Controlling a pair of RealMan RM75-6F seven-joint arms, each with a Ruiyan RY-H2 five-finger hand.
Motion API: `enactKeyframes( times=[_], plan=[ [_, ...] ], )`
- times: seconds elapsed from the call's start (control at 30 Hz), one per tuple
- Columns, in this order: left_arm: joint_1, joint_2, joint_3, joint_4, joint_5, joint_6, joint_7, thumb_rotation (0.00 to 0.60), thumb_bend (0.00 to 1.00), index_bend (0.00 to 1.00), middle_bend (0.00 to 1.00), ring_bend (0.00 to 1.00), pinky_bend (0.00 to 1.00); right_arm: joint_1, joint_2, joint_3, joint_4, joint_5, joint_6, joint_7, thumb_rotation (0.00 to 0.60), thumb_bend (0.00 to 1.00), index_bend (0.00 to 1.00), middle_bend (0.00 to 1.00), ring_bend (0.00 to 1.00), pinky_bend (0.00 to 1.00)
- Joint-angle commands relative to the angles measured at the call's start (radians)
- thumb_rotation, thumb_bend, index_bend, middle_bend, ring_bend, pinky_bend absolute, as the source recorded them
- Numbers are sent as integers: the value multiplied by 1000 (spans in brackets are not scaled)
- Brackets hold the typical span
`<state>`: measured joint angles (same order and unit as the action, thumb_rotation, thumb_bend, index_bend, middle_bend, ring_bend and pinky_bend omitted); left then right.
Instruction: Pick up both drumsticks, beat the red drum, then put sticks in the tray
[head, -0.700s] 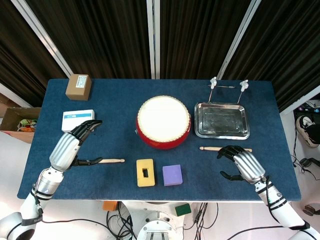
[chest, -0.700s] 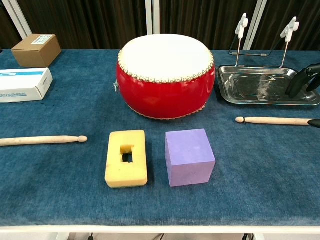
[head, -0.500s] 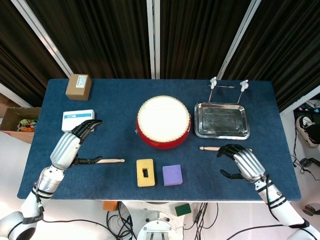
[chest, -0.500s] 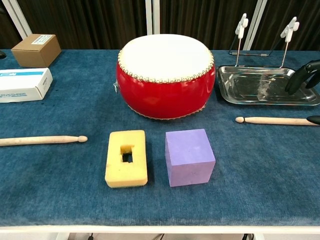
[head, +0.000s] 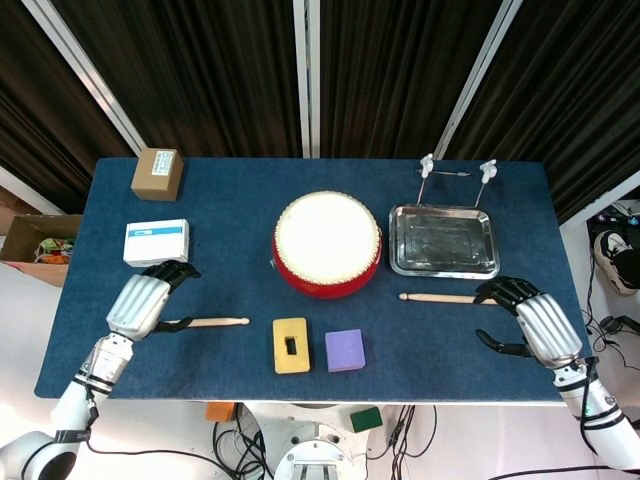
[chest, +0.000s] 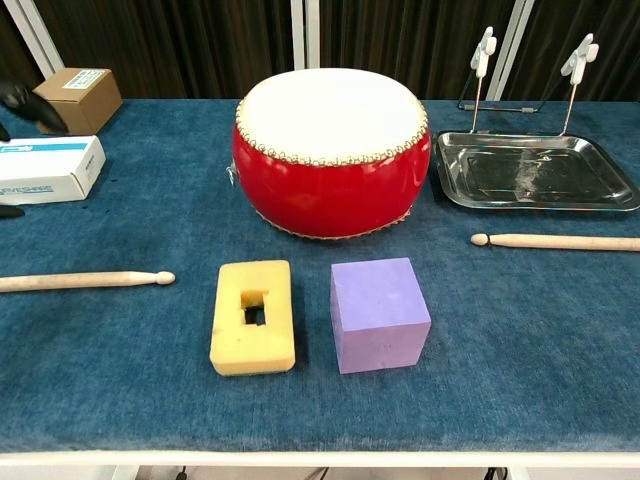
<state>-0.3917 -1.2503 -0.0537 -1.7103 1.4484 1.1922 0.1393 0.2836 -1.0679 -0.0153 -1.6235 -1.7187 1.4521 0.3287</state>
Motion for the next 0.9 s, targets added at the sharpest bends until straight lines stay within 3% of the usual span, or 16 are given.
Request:
enactKeyframes(
  times=[0.03, 0.3, 0.9],
  plan=[
    [-18, -78, 19, 38, -111, -76, 160, 600, 191, 337, 310, 268, 340, -3, 0, 2, 1, -2, 4, 6, 600, 240, 428, 354, 225, 320],
    [-24, -183, 28, 85, -198, -85, 315, 600, 234, 403, 347, 302, 362, 4, -13, 4, 4, -1, -14, 8, 600, 240, 428, 354, 225, 320],
    [-18, -270, 53, 162, -233, -66, 404, 600, 348, 442, 284, 274, 357, 4, -28, 9, 15, 21, -30, 19, 600, 239, 427, 353, 225, 320]
  ],
)
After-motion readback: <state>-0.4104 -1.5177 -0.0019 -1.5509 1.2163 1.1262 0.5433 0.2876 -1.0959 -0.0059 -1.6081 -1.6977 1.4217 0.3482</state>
